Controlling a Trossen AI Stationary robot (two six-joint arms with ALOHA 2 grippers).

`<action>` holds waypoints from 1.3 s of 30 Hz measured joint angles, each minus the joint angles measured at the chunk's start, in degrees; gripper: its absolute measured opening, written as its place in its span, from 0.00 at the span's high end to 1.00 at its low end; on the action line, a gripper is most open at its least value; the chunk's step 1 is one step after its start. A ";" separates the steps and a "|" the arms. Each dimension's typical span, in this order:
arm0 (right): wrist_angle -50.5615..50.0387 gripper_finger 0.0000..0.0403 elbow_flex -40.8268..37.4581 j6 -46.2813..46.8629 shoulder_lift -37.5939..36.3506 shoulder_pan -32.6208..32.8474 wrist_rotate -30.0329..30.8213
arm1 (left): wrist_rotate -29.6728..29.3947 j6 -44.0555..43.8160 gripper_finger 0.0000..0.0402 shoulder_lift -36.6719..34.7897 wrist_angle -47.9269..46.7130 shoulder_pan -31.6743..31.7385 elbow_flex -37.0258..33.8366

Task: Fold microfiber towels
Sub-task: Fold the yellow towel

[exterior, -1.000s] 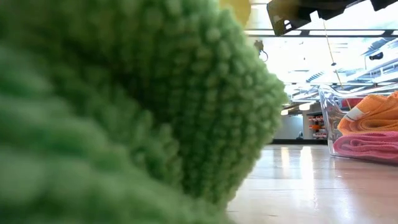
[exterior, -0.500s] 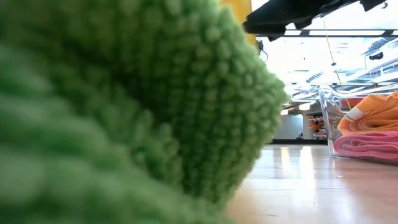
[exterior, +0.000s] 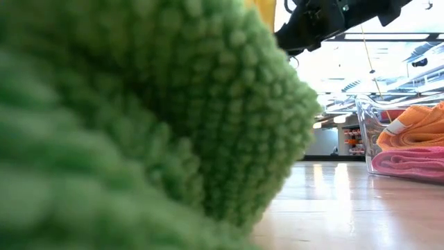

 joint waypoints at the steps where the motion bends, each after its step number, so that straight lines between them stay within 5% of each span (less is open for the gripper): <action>1: -1.03 0.53 0.00 -0.23 -0.70 -0.12 0.36 | -0.02 0.21 0.97 -0.10 -0.08 0.04 0.00; 12: -24.92 0.53 8.12 3.04 -6.26 -2.60 4.14 | -0.18 -2.69 0.93 -3.22 -0.41 0.59 -0.02; 19: -28.38 0.53 8.44 5.24 -6.83 -5.01 8.31 | 0.03 -2.46 0.98 -3.92 0.60 0.57 0.07; 25: -28.67 0.53 8.44 4.97 -6.83 -6.51 14.85 | 0.05 0.02 0.91 -3.89 3.15 0.57 0.04; 39: -23.08 0.53 8.44 -1.26 -6.83 -7.16 2.33 | 0.95 -1.62 0.96 -3.87 2.92 0.69 0.04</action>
